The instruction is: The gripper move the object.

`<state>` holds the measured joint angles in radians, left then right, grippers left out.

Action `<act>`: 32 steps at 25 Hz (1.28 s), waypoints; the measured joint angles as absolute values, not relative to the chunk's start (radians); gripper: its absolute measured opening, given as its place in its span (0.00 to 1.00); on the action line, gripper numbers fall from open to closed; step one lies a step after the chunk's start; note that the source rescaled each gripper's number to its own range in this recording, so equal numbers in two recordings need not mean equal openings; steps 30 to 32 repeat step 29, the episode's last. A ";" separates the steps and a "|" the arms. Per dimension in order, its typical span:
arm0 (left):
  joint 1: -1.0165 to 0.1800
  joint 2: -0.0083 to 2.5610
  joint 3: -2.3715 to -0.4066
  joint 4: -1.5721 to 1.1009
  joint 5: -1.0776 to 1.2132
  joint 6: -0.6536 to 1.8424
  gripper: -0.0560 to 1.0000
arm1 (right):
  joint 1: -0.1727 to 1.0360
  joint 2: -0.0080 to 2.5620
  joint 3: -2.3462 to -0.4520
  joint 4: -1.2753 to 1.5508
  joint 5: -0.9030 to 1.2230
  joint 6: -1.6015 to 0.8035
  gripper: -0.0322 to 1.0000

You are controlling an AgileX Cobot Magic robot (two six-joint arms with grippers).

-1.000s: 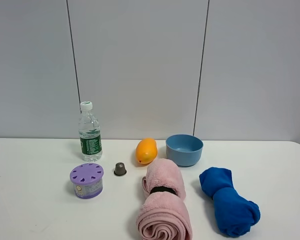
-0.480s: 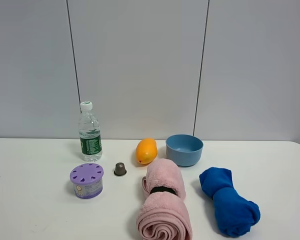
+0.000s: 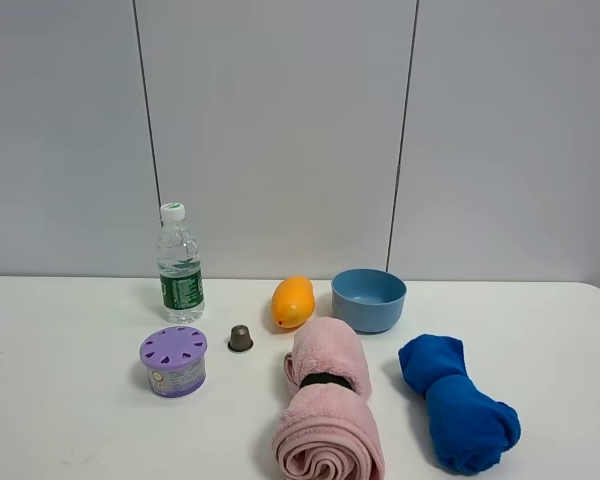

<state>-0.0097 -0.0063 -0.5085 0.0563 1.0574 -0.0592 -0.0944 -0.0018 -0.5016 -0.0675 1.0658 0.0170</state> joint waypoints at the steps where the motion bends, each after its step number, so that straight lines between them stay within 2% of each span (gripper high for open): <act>1: -0.010 -0.006 -0.508 0.056 1.057 -0.059 1.00 | -0.094 -0.002 -0.502 -0.067 1.066 0.017 1.00; 32: -0.010 -0.006 -0.508 0.056 1.057 -0.059 1.00 | -0.094 -0.002 -0.502 -0.067 1.066 0.017 1.00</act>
